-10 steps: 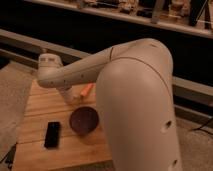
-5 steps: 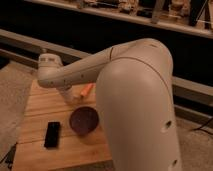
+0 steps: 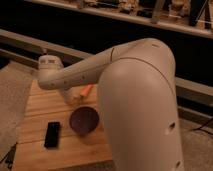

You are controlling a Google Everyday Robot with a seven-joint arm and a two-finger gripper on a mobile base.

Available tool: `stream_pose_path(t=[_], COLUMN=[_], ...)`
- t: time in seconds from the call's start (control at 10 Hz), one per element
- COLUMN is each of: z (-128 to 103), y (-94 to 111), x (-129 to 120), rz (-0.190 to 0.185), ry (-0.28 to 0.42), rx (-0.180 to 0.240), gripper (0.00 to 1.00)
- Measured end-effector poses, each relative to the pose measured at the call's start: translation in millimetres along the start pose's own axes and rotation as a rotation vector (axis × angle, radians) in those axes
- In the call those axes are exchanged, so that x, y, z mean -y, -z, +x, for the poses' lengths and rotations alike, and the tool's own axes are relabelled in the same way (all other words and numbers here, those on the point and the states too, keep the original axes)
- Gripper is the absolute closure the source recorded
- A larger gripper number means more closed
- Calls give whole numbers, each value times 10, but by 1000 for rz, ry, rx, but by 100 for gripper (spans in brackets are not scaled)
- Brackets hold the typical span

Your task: Place the white sponge in the ceramic cup

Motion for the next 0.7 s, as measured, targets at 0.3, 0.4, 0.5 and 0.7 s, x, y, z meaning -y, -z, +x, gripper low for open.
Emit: stream_pose_path(t=[0.3, 0.4, 0.5, 0.7], z=[-1, -4, -6, -11], y=[64, 85, 96, 98], x=[7, 1, -6, -22], rz=[2, 2, 1, -1], ry=[15, 21, 26, 31], rx=[11, 16, 19, 23], gripper=[94, 94, 94, 94])
